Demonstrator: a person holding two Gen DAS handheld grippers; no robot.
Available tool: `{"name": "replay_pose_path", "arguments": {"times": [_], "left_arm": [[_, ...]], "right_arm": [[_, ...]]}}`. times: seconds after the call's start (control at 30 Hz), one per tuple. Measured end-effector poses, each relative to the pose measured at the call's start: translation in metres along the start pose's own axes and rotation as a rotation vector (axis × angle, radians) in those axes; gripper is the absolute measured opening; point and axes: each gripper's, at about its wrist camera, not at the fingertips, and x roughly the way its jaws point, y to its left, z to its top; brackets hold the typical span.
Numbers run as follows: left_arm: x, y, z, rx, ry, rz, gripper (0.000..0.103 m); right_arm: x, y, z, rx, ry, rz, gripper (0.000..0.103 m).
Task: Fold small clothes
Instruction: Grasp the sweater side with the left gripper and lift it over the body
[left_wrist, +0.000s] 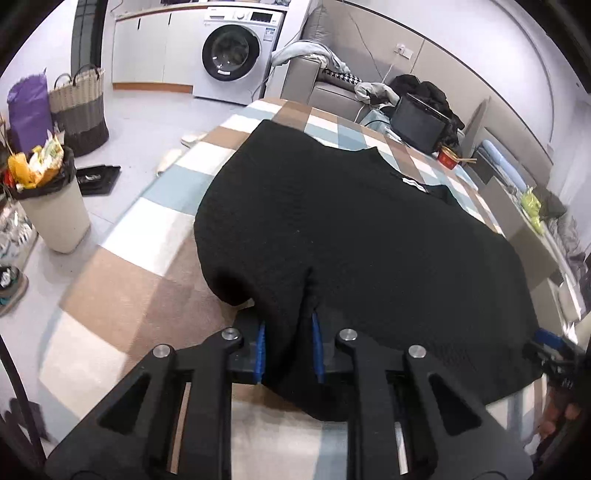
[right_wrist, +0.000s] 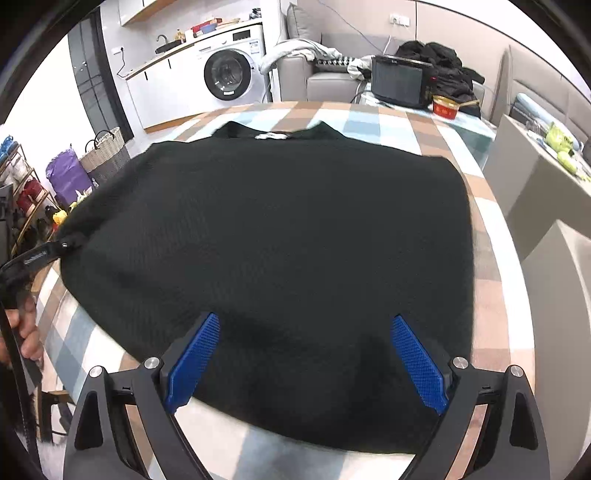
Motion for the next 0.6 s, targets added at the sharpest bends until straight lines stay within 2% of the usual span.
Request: {"name": "replay_pose_path", "arguments": {"times": [0.13,0.23,0.4,0.6], "left_arm": [[-0.023,-0.005,0.004,0.037,-0.052,-0.017,0.016],[-0.044,-0.026,0.014,0.090,-0.104,-0.053,0.015],[-0.063,-0.098,0.038,0.240,-0.182,-0.173,0.015],[-0.059,-0.214,0.037,0.472,-0.160,-0.395,0.015]], "right_arm": [[0.004,-0.010,-0.003,0.026,0.015,-0.009,0.096],[0.004,-0.014,-0.003,0.038,0.019,0.005,0.096],[-0.007,-0.024,-0.008,0.056,0.007,-0.028,0.096],[-0.030,-0.057,-0.021,0.137,-0.014,-0.085,0.096]]}}
